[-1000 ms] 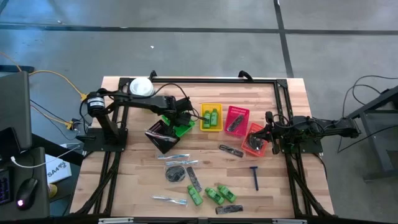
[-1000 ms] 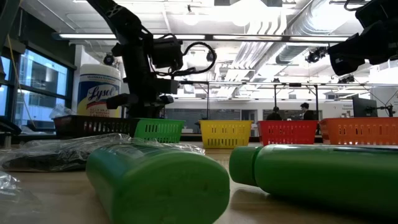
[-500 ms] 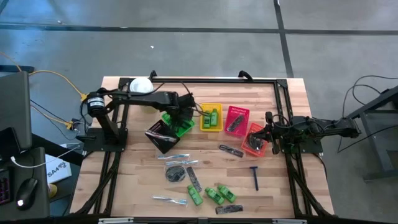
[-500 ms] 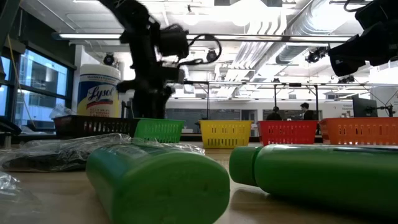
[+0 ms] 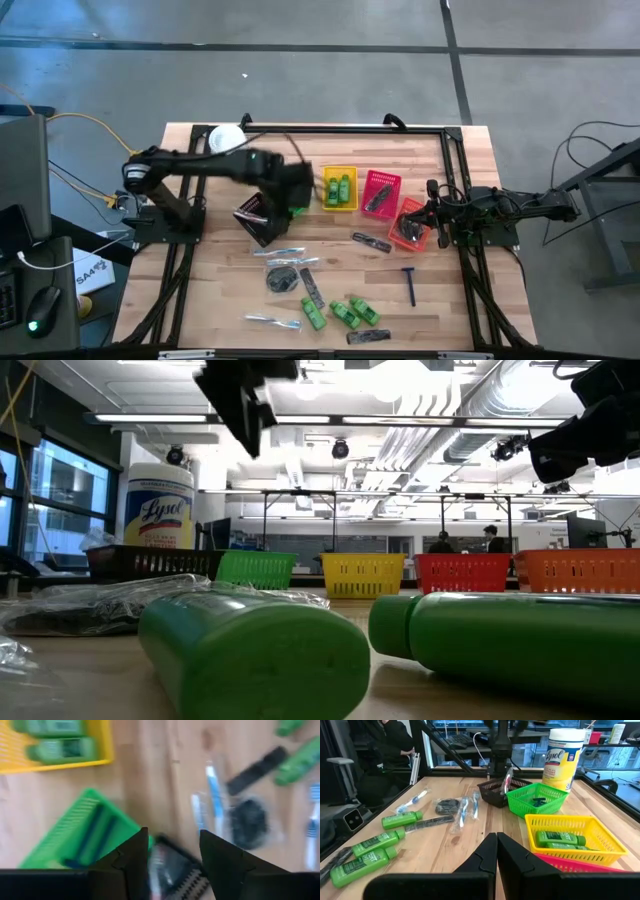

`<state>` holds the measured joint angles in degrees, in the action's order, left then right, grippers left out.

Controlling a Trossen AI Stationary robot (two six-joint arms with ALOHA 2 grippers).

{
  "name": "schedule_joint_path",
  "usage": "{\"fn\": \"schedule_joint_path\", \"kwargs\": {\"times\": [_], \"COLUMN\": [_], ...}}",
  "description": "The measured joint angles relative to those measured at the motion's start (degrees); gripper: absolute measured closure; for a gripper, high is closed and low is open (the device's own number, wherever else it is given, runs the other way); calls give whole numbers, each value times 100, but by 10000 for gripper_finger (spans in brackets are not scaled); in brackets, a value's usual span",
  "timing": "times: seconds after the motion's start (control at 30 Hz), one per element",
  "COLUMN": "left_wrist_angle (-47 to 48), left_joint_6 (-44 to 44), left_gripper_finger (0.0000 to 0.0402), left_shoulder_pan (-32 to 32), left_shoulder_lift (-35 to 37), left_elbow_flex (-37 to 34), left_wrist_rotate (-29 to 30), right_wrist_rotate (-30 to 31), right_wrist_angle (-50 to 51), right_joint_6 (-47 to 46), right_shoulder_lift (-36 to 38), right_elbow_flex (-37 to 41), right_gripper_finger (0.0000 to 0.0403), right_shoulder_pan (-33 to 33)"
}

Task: Pick & Place Travel size toiletries
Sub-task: Put the bottom blue toothbrush into the black bin

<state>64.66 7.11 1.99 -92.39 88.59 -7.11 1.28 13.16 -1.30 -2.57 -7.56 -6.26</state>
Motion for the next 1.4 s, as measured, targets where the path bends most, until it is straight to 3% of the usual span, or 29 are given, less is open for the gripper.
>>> {"fn": "schedule_joint_path", "kwargs": {"times": [0.27,0.37,0.47,0.6,0.8,1.07,1.2,1.4], "left_wrist_angle": [-101,-312,-304,-628,-1678,-5891,-6487,-6790], "left_joint_6": [-1631,-2160,-2240,-2164,-2232,-1938,-1802,-1333], "left_gripper_finger": [251,262,298,377,397,401,401,401], "left_shoulder_pan": [-1753,-2343,-2849,-3372,-3323,-2778,-2789,-2785], "left_shoulder_lift": [98,100,103,475,2068,4566,5277,6128], "left_elbow_flex": [-332,-530,-700,-1007,-2321,-5558,-6516,-7200], "left_wrist_rotate": [152,527,814,1474,2444,2159,2540,3121], "right_wrist_rotate": [2,2,2,2,2,4,28,13], "right_wrist_angle": [-3,-7,-23,-51,-49,-47,-69,-95], "right_joint_6": [0,0,0,0,-37,-15,-7,-8], "right_shoulder_lift": [1,-2,1,-1,1,-2,1,-1], "right_elbow_flex": [1,1,1,1,1,1,1,1], "right_gripper_finger": [399,399,399,399,399,399,399,399], "right_shoulder_pan": [0,2,2,1,-1,1,1,2]}}
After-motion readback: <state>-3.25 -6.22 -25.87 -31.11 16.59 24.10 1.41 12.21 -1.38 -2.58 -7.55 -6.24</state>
